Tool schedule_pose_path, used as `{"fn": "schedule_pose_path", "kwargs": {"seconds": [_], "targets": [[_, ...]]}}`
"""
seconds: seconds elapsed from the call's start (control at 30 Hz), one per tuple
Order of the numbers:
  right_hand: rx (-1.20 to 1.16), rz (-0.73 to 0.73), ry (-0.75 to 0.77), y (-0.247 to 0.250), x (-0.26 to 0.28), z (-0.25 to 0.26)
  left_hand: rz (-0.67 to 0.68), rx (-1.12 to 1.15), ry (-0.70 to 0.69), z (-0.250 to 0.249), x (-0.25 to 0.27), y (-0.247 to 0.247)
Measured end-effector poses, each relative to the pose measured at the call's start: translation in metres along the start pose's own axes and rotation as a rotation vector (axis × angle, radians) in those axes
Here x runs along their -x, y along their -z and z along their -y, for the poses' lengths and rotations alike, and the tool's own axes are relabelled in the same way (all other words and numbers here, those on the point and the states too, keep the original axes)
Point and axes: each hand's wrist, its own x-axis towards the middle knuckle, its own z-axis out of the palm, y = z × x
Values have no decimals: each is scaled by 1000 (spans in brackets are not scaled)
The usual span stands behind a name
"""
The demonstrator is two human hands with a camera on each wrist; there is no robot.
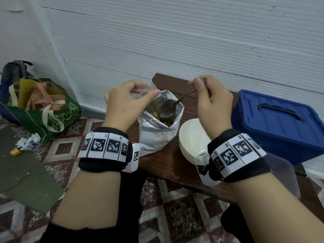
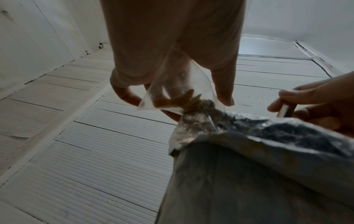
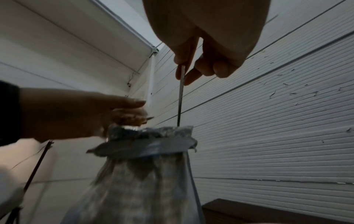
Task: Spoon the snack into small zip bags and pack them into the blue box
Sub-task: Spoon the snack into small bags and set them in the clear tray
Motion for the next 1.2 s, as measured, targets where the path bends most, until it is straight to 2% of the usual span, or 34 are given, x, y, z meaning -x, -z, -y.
{"fn": "schedule_pose_path", "kwargs": {"seconds": [0.13, 0.2, 0.5, 0.83, 1.03, 1.2], "targets": [[126, 136, 137, -14, 16, -7, 17, 21, 2, 1, -1, -1], [153, 176, 133, -19, 21, -10, 32, 13, -6, 1, 0, -1], [93, 65, -142, -22, 24, -15, 76, -42, -12, -2, 1, 1], [56, 104, -268, -25, 22, -6, 88, -63, -6, -4, 2, 1], [-29, 11, -480, -23, 18, -7, 90, -63, -12, -5, 3, 2], [-84, -57, -587, -17, 12, -6, 69, -43, -21, -7, 5, 3]]}}
